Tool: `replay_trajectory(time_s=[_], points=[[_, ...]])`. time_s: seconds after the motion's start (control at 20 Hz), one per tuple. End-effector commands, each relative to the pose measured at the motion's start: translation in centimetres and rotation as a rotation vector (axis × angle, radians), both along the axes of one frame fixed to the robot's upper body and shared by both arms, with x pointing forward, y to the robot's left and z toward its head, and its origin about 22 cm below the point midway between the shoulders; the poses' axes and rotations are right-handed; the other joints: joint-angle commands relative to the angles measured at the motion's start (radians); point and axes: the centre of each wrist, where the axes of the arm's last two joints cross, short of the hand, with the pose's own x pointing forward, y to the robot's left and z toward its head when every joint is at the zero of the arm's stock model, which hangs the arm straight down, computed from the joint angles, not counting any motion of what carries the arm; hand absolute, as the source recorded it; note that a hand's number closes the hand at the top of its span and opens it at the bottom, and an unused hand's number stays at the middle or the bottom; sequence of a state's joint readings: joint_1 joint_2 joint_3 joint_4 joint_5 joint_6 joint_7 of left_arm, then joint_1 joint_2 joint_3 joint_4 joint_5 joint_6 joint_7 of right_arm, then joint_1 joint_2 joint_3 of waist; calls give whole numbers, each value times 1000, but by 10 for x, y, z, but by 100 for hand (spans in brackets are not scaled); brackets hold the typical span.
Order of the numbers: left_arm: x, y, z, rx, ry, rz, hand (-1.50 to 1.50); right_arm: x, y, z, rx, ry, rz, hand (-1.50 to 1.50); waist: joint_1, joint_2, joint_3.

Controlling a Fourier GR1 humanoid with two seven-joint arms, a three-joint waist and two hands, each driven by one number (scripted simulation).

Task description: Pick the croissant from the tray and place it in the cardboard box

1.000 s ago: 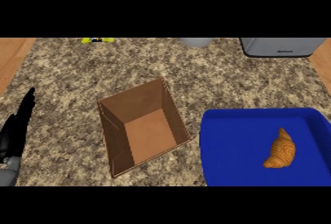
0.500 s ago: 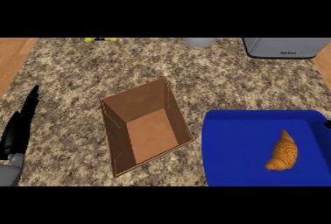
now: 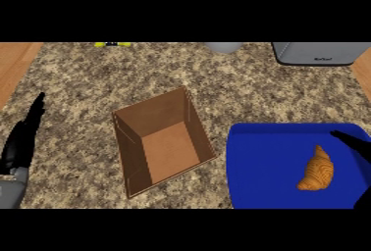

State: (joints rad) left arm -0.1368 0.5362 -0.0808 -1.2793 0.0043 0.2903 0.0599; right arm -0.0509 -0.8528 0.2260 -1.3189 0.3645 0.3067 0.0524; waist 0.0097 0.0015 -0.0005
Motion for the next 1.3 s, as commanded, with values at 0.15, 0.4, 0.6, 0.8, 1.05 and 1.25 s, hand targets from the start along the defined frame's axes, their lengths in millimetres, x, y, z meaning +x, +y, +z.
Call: replay_trajectory(time_s=[0.15,0.4,0.6,0.8,1.05,1.25], points=[[-10,7,-4,2,-3,20,0,4,24,-3,-49,40,16,-150,-11,-2,0],[-16,-5,-2,2,-11,18,0,8,17,-16,-51,59,16,-150,-10,-3,0],[-8,8,-4,-2,12,3,0,18,14,-25,-13,44,37,-150,-9,-1,1],[-5,9,-13,-4,10,16,0,20,27,-12,52,48,84,-150,-10,-1,0],[-12,9,-4,-13,20,6,0,-1,51,-3,71,15,119,-150,-13,-3,0],[-3,23,9,2,12,27,0,8,61,8,33,54,110,-150,-12,-2,0]])
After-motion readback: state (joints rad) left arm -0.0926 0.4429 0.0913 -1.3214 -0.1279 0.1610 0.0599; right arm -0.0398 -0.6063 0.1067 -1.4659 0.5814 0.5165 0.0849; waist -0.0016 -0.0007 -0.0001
